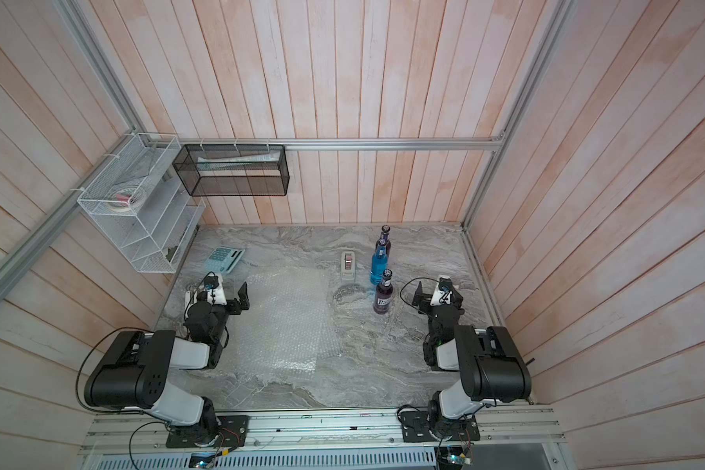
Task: Wrap wine bottles in bubble wrap
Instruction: Pick up the wine bottle from the center of the board.
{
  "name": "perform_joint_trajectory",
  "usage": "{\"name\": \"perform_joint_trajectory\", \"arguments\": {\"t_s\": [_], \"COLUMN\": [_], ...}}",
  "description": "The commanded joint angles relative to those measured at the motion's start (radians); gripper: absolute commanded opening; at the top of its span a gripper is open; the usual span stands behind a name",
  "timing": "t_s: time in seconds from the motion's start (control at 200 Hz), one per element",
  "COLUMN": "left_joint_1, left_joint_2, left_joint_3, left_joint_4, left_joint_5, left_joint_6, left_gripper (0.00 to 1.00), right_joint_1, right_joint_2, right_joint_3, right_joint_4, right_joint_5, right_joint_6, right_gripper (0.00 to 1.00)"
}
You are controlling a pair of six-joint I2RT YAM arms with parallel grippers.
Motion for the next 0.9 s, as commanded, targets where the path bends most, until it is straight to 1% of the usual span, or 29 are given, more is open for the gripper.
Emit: {"name": "perform_joint_trajectory", "arguments": {"t_s": [0.0,0.615,0.66,0.7,0.745,0.77,0.835,0.89], "left_joint_1": [0.006,0.013,0.012,0.007,-0.002,-0.006,-0.015,-0.019], "left_joint_2": [0.013,0.011,0.002,-0.023,-0.068,-0.102,-0.202,-0.289], "left_joint_3": [0.015,0.01,-0.003,-0.012,-0.013,-0.01,0.029,0.057], "left_joint_4": [0.026,0.031,0.047,0.046,0.012,-0.039,-0.205,-0.338], "left_joint_5": [0.01,0.027,0.035,0.019,-0.011,-0.021,-0.042,-0.044], "left_joint_6": [0.002,-0.003,0.004,0.005,0.004,0.004,-0.012,-0.037], "left_gripper": [1.0,1.0,1.0,1.0,1.0,1.0,1.0,1.0], "right_joint_1": [-0.007,-0.01,-0.01,-0.008,-0.01,-0.009,-0.01,-0.011], "right_joint_2": [0.01,0.008,0.004,-0.017,-0.067,-0.101,-0.202,-0.295], "right_joint_3": [0.014,0.014,0.01,0.005,0.007,0.013,0.036,0.052], "right_joint_4": [-0.005,-0.008,0.003,-0.001,-0.04,-0.081,-0.204,-0.293], "right_joint_5": [-0.03,-0.032,-0.011,0.012,0.0,-0.016,-0.048,-0.062], "right_joint_6": [0.004,0.014,0.021,0.033,0.03,0.021,0.011,0.028], "right_gripper": [0.98,0.98,0.98,0.98,0.98,0.98,0.98,0.98]}}
